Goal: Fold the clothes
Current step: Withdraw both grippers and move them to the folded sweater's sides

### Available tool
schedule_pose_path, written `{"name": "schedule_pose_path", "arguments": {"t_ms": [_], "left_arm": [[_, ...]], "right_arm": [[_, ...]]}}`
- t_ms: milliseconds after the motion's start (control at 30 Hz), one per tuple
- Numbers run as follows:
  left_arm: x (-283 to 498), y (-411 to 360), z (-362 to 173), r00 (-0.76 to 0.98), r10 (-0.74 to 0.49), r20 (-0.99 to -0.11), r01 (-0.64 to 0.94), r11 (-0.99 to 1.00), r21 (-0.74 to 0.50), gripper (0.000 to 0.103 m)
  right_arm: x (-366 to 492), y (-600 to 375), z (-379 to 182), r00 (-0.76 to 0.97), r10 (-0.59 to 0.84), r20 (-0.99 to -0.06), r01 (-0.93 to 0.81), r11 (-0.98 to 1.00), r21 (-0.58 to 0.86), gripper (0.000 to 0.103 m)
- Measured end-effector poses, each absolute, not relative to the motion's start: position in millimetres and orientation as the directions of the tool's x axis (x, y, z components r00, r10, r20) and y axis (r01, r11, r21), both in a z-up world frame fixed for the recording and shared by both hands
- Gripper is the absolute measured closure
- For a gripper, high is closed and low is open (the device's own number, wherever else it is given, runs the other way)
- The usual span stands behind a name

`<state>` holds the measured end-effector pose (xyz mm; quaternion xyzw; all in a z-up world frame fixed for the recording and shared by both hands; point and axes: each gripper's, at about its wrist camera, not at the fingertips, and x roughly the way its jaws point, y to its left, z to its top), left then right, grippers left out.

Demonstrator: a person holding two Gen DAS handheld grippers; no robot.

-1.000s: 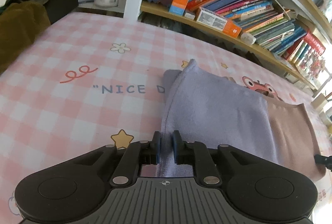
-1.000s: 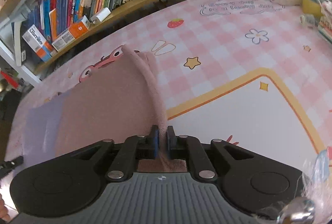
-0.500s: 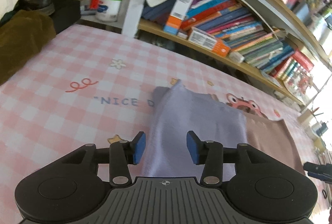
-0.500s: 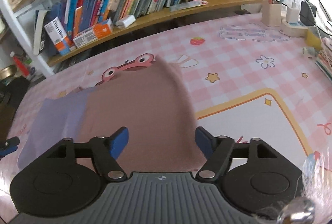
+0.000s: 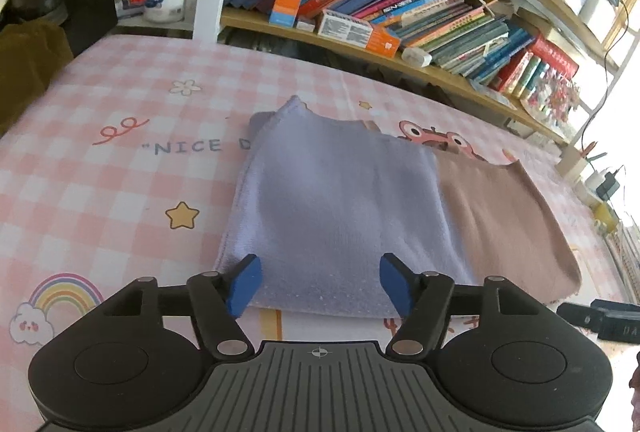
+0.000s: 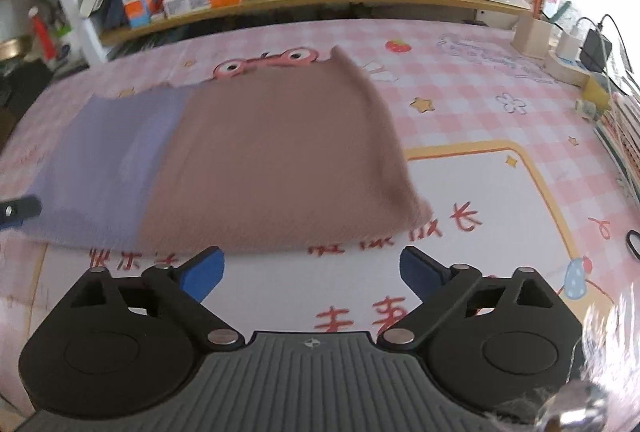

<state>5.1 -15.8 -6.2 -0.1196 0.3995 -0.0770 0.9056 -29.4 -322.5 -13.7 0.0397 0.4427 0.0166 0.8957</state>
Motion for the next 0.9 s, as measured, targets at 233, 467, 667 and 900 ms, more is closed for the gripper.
{"name": "schedule_pose_path", "arguments": {"t_ms": [233,467,667,900], "left_arm": [[-8.2,-31.5,-5.2,0.659,-0.193,-0.727,-0.013,0.963,-0.268,0.03],[-28.6,-65.6,-0.9,0.65,-0.146,-0.745,-0.084,0.962,-0.262,0.022],[-50.7,-101.2,-0.6,0.634,-0.104,-0.766,-0.139,0.96,-0.245,0.022],[-57.2,-118.2,-4.2,0.627,-0.062,-0.777,-0.248,0.929,-0.275,0.022]], "right_arm": [[-30.8,-321.9,-19.7,0.588,0.121,-0.8,-0.084,0.993,0.089,0.005],[-28.3,-346.2,-18.9,0.578,0.186,-0.795,-0.196,0.977,0.087,0.004],[-31.8,-380.8,-23.0,0.559,0.24,-0.794,-0.25,0.961,0.114,0.004],[-37.2,-409.1,-29.8,0.531,0.29,-0.796,-0.32,0.939,0.129,0.004]]}}
